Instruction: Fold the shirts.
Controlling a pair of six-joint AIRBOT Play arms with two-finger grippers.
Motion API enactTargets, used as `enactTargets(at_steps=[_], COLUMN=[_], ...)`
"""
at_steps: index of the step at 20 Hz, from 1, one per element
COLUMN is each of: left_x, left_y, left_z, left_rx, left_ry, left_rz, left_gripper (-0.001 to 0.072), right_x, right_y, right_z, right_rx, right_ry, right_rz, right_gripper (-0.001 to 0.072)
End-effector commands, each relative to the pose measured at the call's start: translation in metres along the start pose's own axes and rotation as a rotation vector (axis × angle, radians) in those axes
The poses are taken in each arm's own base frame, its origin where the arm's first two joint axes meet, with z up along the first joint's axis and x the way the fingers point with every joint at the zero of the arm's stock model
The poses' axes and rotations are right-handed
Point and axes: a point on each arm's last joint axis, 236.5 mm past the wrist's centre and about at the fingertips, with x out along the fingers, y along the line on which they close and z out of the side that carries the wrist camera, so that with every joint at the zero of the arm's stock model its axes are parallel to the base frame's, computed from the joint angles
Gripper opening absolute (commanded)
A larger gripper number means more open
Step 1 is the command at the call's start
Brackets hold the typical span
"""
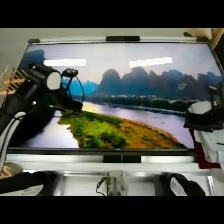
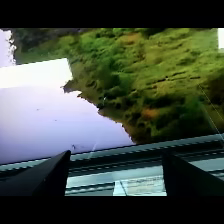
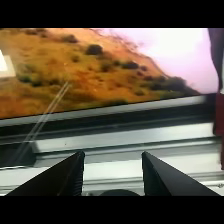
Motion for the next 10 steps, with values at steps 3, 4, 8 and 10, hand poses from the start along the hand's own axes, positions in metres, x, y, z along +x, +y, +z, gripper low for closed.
enactTargets(at_steps=[3, 4, 8, 10], left_x=[0.007, 0.007, 0.021, 0.027], left_y=[-0.016, -0.022, -0.028, -0.023], left_z=[0.010, 0.012, -0.015, -0.030], left_rx=[0.054, 0.078, 0.118, 0.154], left_ry=[-0.063, -0.089, -0.081, -0.061], left_rz=[-0.002, -0.009, -0.010, -0.002], left_gripper=[0.0720, 0.0720, 0.0720, 0.0720], right_x=[0.010, 0.009, 0.009, 0.009], right_y=[0.051, 0.052, 0.052, 0.052], right_z=[0.008, 0.008, 0.008, 0.008], right_rx=[-0.105, -0.105, -0.105, -0.105], right_ry=[-0.005, -0.005, -0.005, -0.005], right_rz=[0.103, 0.108, 0.108, 0.108], right_gripper=[0.0496, 0.0496, 0.0496, 0.0496])
